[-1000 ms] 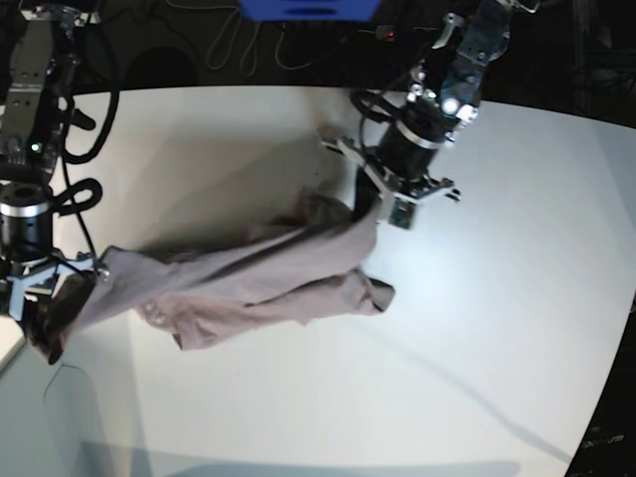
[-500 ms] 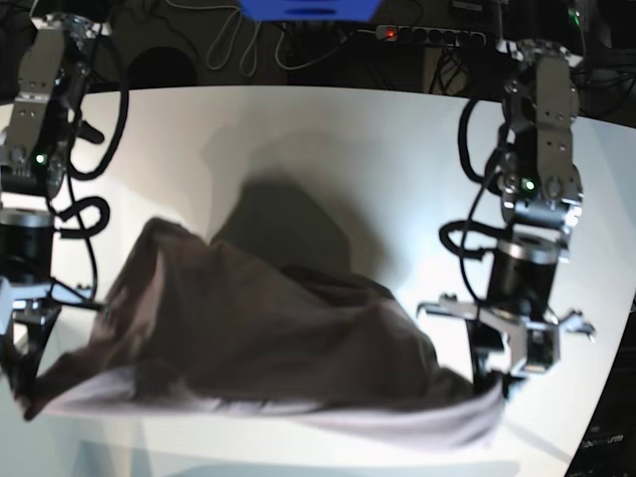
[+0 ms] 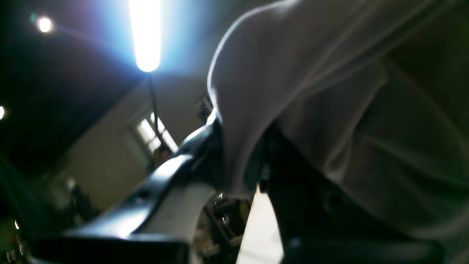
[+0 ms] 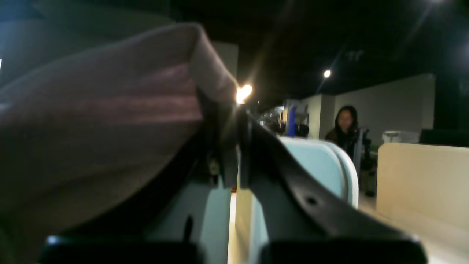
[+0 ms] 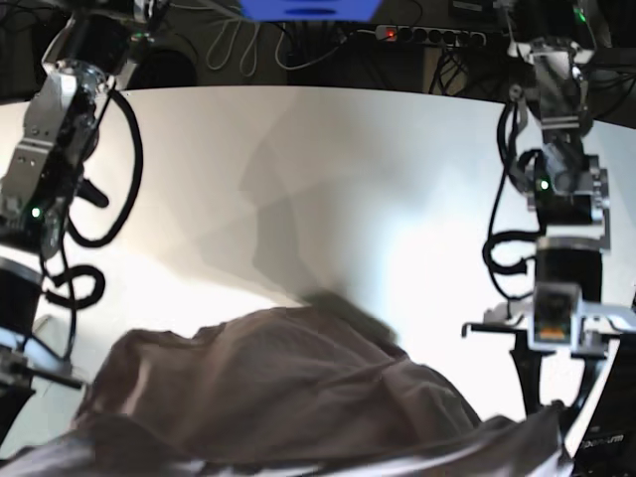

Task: Layout the t-shirt on the table in an organized manner, then fold the t-shirt properly
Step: 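Lift the shirt high with both grippers to let it hang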

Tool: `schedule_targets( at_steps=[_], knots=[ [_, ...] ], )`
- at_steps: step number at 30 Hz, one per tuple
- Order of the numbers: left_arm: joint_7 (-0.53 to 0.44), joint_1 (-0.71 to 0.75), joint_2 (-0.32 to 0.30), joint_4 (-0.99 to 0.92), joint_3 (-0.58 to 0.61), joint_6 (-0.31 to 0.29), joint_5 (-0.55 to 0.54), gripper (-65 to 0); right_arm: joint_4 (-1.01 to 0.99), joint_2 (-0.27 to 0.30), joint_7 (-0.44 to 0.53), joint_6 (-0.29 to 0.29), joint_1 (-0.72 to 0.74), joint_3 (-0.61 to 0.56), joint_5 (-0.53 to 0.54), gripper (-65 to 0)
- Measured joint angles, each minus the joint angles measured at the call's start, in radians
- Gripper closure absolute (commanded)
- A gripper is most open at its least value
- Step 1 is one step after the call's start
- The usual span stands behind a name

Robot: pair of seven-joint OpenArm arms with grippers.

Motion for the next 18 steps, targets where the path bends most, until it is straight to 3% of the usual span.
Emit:
schedule_targets(
  at_steps=[4, 14, 18],
  knots=[
    [-0.102, -0.005, 0.003, 0.0, -0.026, 0.002, 0.022, -0.4, 0.0, 0.0, -0.002, -0.001, 0.092, 0.0, 0.001, 0.0],
    [-0.101, -0.033, 0.003, 0.0, -0.032, 0.0, 0.023, -0.5, 0.0, 0.0, 0.007, -0.001, 0.142, -0.003, 0.0, 0.0],
    [-0.071, 0.005, 0.063, -0.037, -0.032, 0.013, 0.018, -0.5, -0.055, 0.0, -0.095, -0.001, 0.126, -0.043, 0.001, 0.0]
  ],
)
